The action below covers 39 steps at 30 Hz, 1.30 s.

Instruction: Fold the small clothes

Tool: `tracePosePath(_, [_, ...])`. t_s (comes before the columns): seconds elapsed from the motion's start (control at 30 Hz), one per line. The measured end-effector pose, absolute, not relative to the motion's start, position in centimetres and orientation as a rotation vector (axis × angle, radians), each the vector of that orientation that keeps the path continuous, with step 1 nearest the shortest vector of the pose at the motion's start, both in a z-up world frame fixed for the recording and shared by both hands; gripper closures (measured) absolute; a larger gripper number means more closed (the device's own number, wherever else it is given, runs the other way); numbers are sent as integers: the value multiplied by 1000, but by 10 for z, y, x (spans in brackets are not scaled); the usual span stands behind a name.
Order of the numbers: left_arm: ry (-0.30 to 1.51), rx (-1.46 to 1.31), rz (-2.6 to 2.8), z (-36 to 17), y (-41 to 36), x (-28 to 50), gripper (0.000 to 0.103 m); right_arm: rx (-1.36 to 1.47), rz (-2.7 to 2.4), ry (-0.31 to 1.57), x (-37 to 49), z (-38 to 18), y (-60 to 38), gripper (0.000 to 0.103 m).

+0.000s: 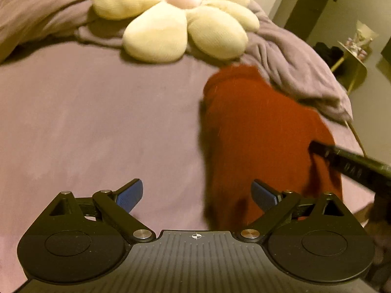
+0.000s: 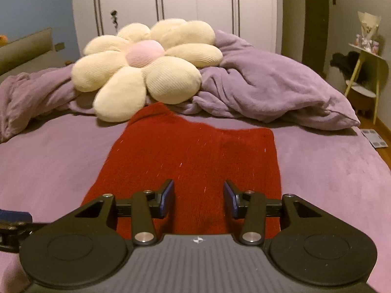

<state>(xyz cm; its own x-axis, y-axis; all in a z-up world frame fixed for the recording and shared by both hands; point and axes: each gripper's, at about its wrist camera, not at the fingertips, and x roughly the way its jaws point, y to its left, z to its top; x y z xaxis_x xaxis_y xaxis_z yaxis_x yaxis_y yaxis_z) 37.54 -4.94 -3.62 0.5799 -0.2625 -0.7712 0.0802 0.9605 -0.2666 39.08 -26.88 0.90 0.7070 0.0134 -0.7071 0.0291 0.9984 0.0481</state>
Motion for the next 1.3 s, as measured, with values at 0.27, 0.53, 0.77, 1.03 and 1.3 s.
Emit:
tracePosePath(0.27, [980, -98, -239, -51, -114, 456, 1, 55, -60, 904, 464, -12, -283, 68])
tracePosePath(0.53, [997, -54, -281, -71, -142, 491, 0, 50, -92, 1003, 511, -34, -293, 66])
tracePosePath(0.77, [983, -186, -321, -82, -124, 489, 0, 42, -77, 942, 509, -44, -294, 61])
tracePosePath(1.03, [1043, -535, -467, -88, -39, 456, 0, 282, 46, 858, 415, -12, -370, 13])
tracePosePath(1.3, [1097, -775, -542, -121, -39, 467, 5, 813, 154, 934, 399, -78, -430, 17])
